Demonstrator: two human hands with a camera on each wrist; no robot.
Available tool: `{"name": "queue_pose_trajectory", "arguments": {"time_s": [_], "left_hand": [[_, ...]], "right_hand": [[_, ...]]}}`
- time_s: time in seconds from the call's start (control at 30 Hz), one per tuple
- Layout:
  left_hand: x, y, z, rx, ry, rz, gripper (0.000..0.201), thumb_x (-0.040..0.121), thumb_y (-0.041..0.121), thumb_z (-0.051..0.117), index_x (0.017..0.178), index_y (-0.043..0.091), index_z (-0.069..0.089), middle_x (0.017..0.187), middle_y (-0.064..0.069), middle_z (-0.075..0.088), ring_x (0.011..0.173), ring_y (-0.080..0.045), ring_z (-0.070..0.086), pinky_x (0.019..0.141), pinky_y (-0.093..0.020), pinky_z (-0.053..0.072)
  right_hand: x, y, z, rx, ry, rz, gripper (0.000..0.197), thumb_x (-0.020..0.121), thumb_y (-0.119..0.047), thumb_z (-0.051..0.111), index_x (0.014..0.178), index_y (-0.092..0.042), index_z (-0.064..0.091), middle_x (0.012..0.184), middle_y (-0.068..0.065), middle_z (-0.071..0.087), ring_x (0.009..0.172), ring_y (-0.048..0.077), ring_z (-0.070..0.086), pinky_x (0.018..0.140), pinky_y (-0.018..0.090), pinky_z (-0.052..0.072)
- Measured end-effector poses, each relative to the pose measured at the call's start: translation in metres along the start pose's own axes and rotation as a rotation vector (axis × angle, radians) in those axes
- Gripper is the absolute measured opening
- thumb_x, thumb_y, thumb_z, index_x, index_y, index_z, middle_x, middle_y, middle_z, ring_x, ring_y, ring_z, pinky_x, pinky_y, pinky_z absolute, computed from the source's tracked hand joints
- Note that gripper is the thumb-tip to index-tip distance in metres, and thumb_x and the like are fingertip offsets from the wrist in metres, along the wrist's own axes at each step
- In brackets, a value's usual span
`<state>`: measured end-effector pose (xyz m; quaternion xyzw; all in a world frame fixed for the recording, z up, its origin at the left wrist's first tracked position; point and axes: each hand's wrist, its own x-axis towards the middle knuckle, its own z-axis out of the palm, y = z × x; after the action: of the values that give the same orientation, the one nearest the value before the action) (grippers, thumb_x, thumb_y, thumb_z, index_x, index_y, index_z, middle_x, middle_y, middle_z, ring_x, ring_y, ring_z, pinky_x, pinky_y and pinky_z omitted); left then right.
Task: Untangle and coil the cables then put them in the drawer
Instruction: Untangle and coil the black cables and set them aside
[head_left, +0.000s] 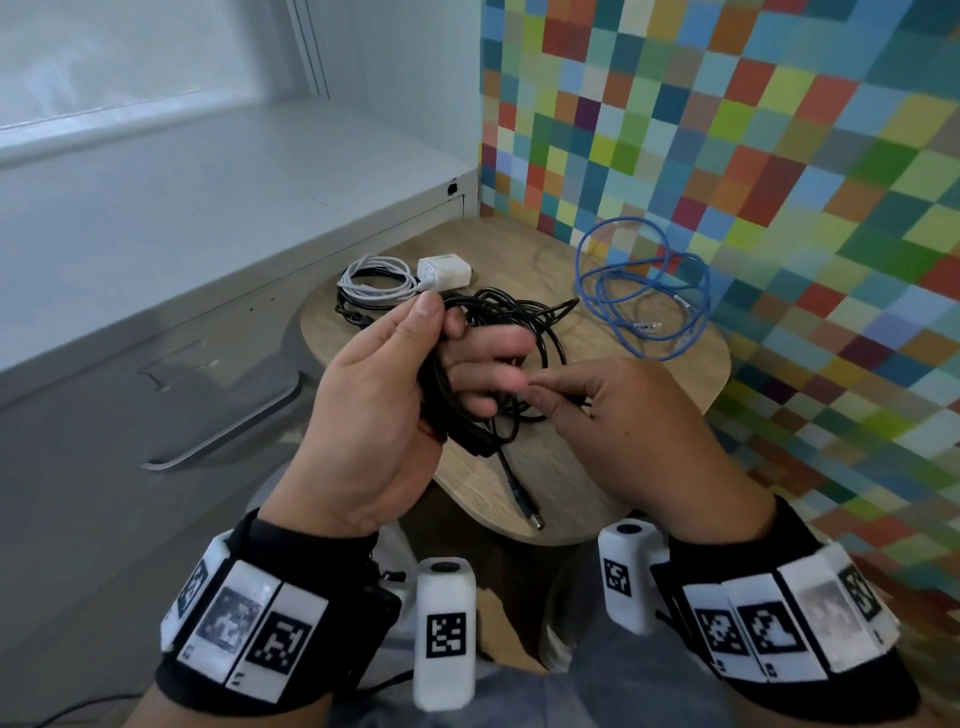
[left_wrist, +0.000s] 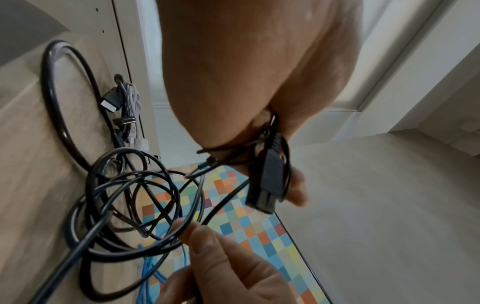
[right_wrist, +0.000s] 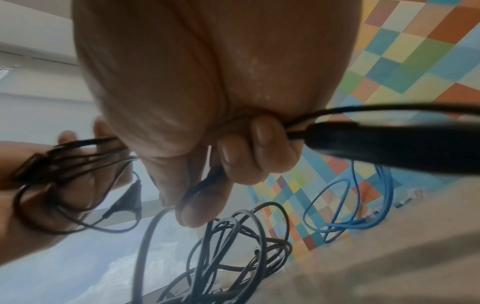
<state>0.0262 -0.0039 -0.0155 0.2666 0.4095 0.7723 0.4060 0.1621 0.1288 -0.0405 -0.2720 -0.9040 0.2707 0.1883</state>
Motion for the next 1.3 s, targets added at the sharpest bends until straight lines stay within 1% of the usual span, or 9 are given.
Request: {"name": "queue_pose_trajectory", "arguments": {"time_s": [0.13,0.23,0.33,0.43,0.57,0.7,0.8,1.03,1.3], "left_hand": [[0.004,-0.006,0.005,0.125,0.076,0.080,0.020,0.106,0.022,0.042,0.096,0.007,0.050,0.112,-0.017,0.076,0.098,-0.030,0.076,0.082,-0.035,0.063],[0.004,-0.016,0.004,0.683,0.128,0.218,0.022,0.110,0.028,0.044,0.110,0.011,0.057,0.114,0.004,0.077,0.106,-0.014,0.073,0.092,-0.042,0.060],[-0.003,-0.024,0.004,1.199,0.016,0.352,0.029,0.106,0.042,0.041,0.096,0.015,0.047,0.089,0.001,0.072,0.084,-0.016,0.067,0.071,-0.042,0.051],[-0.003,-0.022,0.011,1.341,-0.038,0.464,0.022,0.103,0.036,0.043,0.087,0.025,0.032,0.063,0.006,0.046,0.057,-0.018,0.045,0.054,-0.043,0.036],[-0.001,-0.016,0.015,1.360,-0.054,0.475,0.023,0.103,0.036,0.043,0.085,0.026,0.032,0.058,0.009,0.040,0.052,-0.016,0.037,0.049,-0.037,0.030],[-0.002,-0.008,0.016,1.250,-0.075,0.458,0.025,0.105,0.035,0.041,0.082,0.024,0.038,0.065,0.005,0.051,0.059,-0.016,0.049,0.057,-0.042,0.042],[-0.002,-0.005,0.013,1.194,-0.093,0.420,0.030,0.104,0.034,0.044,0.075,0.027,0.041,0.064,0.008,0.048,0.061,-0.012,0.049,0.055,-0.026,0.037],[-0.003,-0.003,0.009,1.136,-0.216,0.206,0.041,0.105,0.036,0.051,0.075,0.011,0.061,0.066,-0.004,0.063,0.060,-0.016,0.058,0.062,-0.041,0.047],[0.000,-0.004,-0.002,0.856,-0.422,-0.060,0.039,0.095,0.044,0.062,0.069,0.014,0.066,0.050,0.010,0.044,0.045,-0.006,0.035,0.046,-0.017,0.030]], "right_hand": [[-0.004,-0.011,0.003,-0.152,-0.063,-0.077,0.024,0.101,-0.044,0.055,0.104,-0.034,0.076,0.071,-0.009,0.068,0.070,0.010,0.062,0.063,0.034,0.051],[-0.008,-0.023,0.002,-0.189,-0.151,-0.119,0.026,0.102,-0.038,0.050,0.115,-0.033,0.071,0.091,-0.002,0.074,0.083,0.022,0.067,0.069,0.040,0.055],[-0.013,-0.033,-0.006,-0.234,-0.161,-0.177,0.020,0.097,-0.030,0.050,0.089,-0.026,0.068,0.079,0.001,0.068,0.071,0.025,0.062,0.057,0.035,0.043],[-0.016,-0.035,-0.022,-0.186,-0.089,-0.235,0.024,0.091,-0.037,0.050,0.077,-0.026,0.065,0.069,-0.002,0.065,0.062,0.019,0.059,0.054,0.034,0.040],[-0.017,-0.031,-0.033,-0.030,-0.056,-0.291,0.020,0.092,-0.035,0.060,0.091,-0.028,0.079,0.076,-0.009,0.072,0.070,0.010,0.065,0.063,0.036,0.050],[-0.020,-0.030,-0.038,0.221,-0.022,-0.281,0.020,0.093,-0.012,0.075,0.101,-0.029,0.082,0.089,-0.022,0.076,0.082,-0.003,0.070,0.071,0.012,0.049],[-0.020,-0.028,-0.046,0.320,-0.027,-0.222,0.022,0.087,-0.011,0.080,0.097,-0.031,0.082,0.084,-0.026,0.075,0.075,-0.004,0.069,0.068,0.008,0.048],[-0.018,-0.022,-0.064,0.282,-0.125,-0.187,0.025,0.081,-0.014,0.083,0.095,-0.034,0.082,0.089,-0.026,0.077,0.086,-0.006,0.073,0.080,0.013,0.056],[-0.014,-0.013,-0.069,0.211,0.000,-0.268,0.022,0.080,-0.014,0.084,0.099,-0.024,0.083,0.087,-0.021,0.076,0.083,-0.005,0.071,0.073,0.006,0.049]]}}
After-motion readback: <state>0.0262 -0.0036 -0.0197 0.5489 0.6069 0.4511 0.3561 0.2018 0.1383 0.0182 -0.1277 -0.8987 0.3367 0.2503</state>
